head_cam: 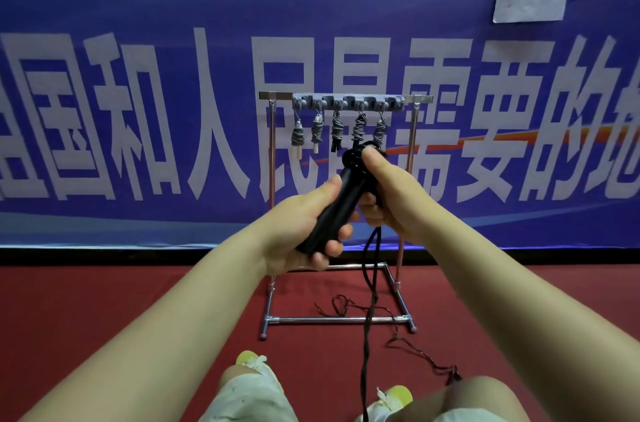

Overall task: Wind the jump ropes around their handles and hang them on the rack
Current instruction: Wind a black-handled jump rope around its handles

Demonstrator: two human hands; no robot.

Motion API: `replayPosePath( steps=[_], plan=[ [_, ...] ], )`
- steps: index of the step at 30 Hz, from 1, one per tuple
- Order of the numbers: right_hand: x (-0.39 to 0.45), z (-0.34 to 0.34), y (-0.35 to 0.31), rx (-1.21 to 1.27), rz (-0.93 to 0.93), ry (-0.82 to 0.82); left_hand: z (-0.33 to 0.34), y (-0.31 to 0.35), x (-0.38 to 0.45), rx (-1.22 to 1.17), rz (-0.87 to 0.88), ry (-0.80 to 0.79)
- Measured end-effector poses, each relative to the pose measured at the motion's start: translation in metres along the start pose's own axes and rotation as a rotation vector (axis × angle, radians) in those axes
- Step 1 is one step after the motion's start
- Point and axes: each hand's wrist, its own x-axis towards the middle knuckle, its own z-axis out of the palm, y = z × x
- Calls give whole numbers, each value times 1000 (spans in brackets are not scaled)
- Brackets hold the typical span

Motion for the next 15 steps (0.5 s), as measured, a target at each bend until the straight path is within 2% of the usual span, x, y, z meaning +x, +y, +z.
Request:
replayPosePath(
  steps=[4,8,11,15],
  plan=[
    [-8,-2,9,10,39,-17,5,-6,2,168,53,128],
    [-11,1,17,35,4,28,9,-11,0,138,56,89],
    [-12,3,19,11,-15,82,8,-12,-4,225,99,43],
    [-18,6,22,186,6,44,7,-16,-11,197,152,48]
  ],
)
